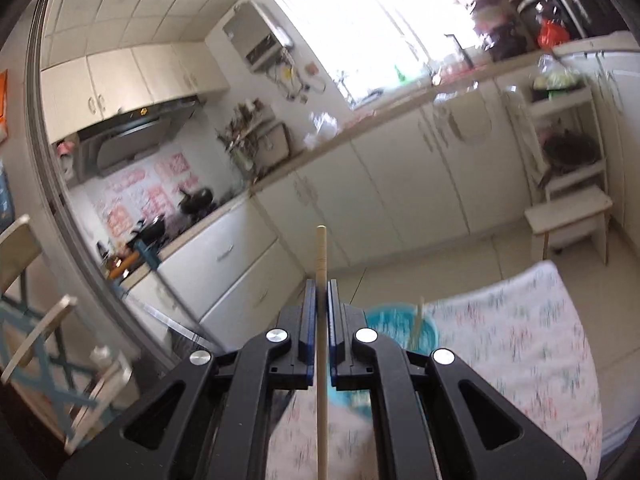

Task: Organize utensils
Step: 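Lift the chopstick with the right tool over the basket and open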

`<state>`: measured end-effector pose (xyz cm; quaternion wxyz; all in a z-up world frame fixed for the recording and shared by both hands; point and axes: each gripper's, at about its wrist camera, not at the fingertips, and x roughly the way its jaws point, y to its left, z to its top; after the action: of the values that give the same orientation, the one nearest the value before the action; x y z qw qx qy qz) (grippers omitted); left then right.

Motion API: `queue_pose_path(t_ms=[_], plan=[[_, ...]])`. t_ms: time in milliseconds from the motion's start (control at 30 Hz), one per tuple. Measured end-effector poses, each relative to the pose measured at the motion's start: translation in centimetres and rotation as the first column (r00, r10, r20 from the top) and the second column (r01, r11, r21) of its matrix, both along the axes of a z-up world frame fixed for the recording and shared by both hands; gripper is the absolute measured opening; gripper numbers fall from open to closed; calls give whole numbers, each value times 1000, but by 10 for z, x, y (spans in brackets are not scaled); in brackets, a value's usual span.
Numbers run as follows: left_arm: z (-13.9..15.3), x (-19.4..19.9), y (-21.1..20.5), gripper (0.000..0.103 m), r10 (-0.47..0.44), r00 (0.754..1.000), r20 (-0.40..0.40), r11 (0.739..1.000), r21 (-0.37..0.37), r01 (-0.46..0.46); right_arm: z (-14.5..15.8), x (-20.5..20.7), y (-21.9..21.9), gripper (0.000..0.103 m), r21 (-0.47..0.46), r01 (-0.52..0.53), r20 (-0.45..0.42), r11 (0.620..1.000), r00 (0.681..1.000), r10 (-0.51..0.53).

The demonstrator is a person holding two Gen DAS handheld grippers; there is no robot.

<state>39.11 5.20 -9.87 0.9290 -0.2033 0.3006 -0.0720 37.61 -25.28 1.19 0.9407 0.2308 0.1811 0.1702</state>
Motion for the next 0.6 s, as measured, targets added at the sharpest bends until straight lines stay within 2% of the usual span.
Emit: queue_pose_path(t_ms=[133, 233, 433, 600], plan=[[-1, 1, -2, 81, -1, 1000, -14, 1000, 17, 1, -4, 35, 11, 6, -50, 154, 24, 987, 988, -153], [-5, 3, -4, 82, -9, 999, -43, 1000, 26, 10, -23, 51, 18, 6, -84, 232, 18, 969, 973, -232], [-8, 5, -7, 82, -32, 997, -70, 999, 33, 35, -44, 54, 23, 6, -128, 266, 1, 955, 963, -268], [-11, 5, -6, 82, -42, 996, -82, 999, 25, 44, -36, 56, 20, 6, -114, 258, -2, 959, 966, -260]])
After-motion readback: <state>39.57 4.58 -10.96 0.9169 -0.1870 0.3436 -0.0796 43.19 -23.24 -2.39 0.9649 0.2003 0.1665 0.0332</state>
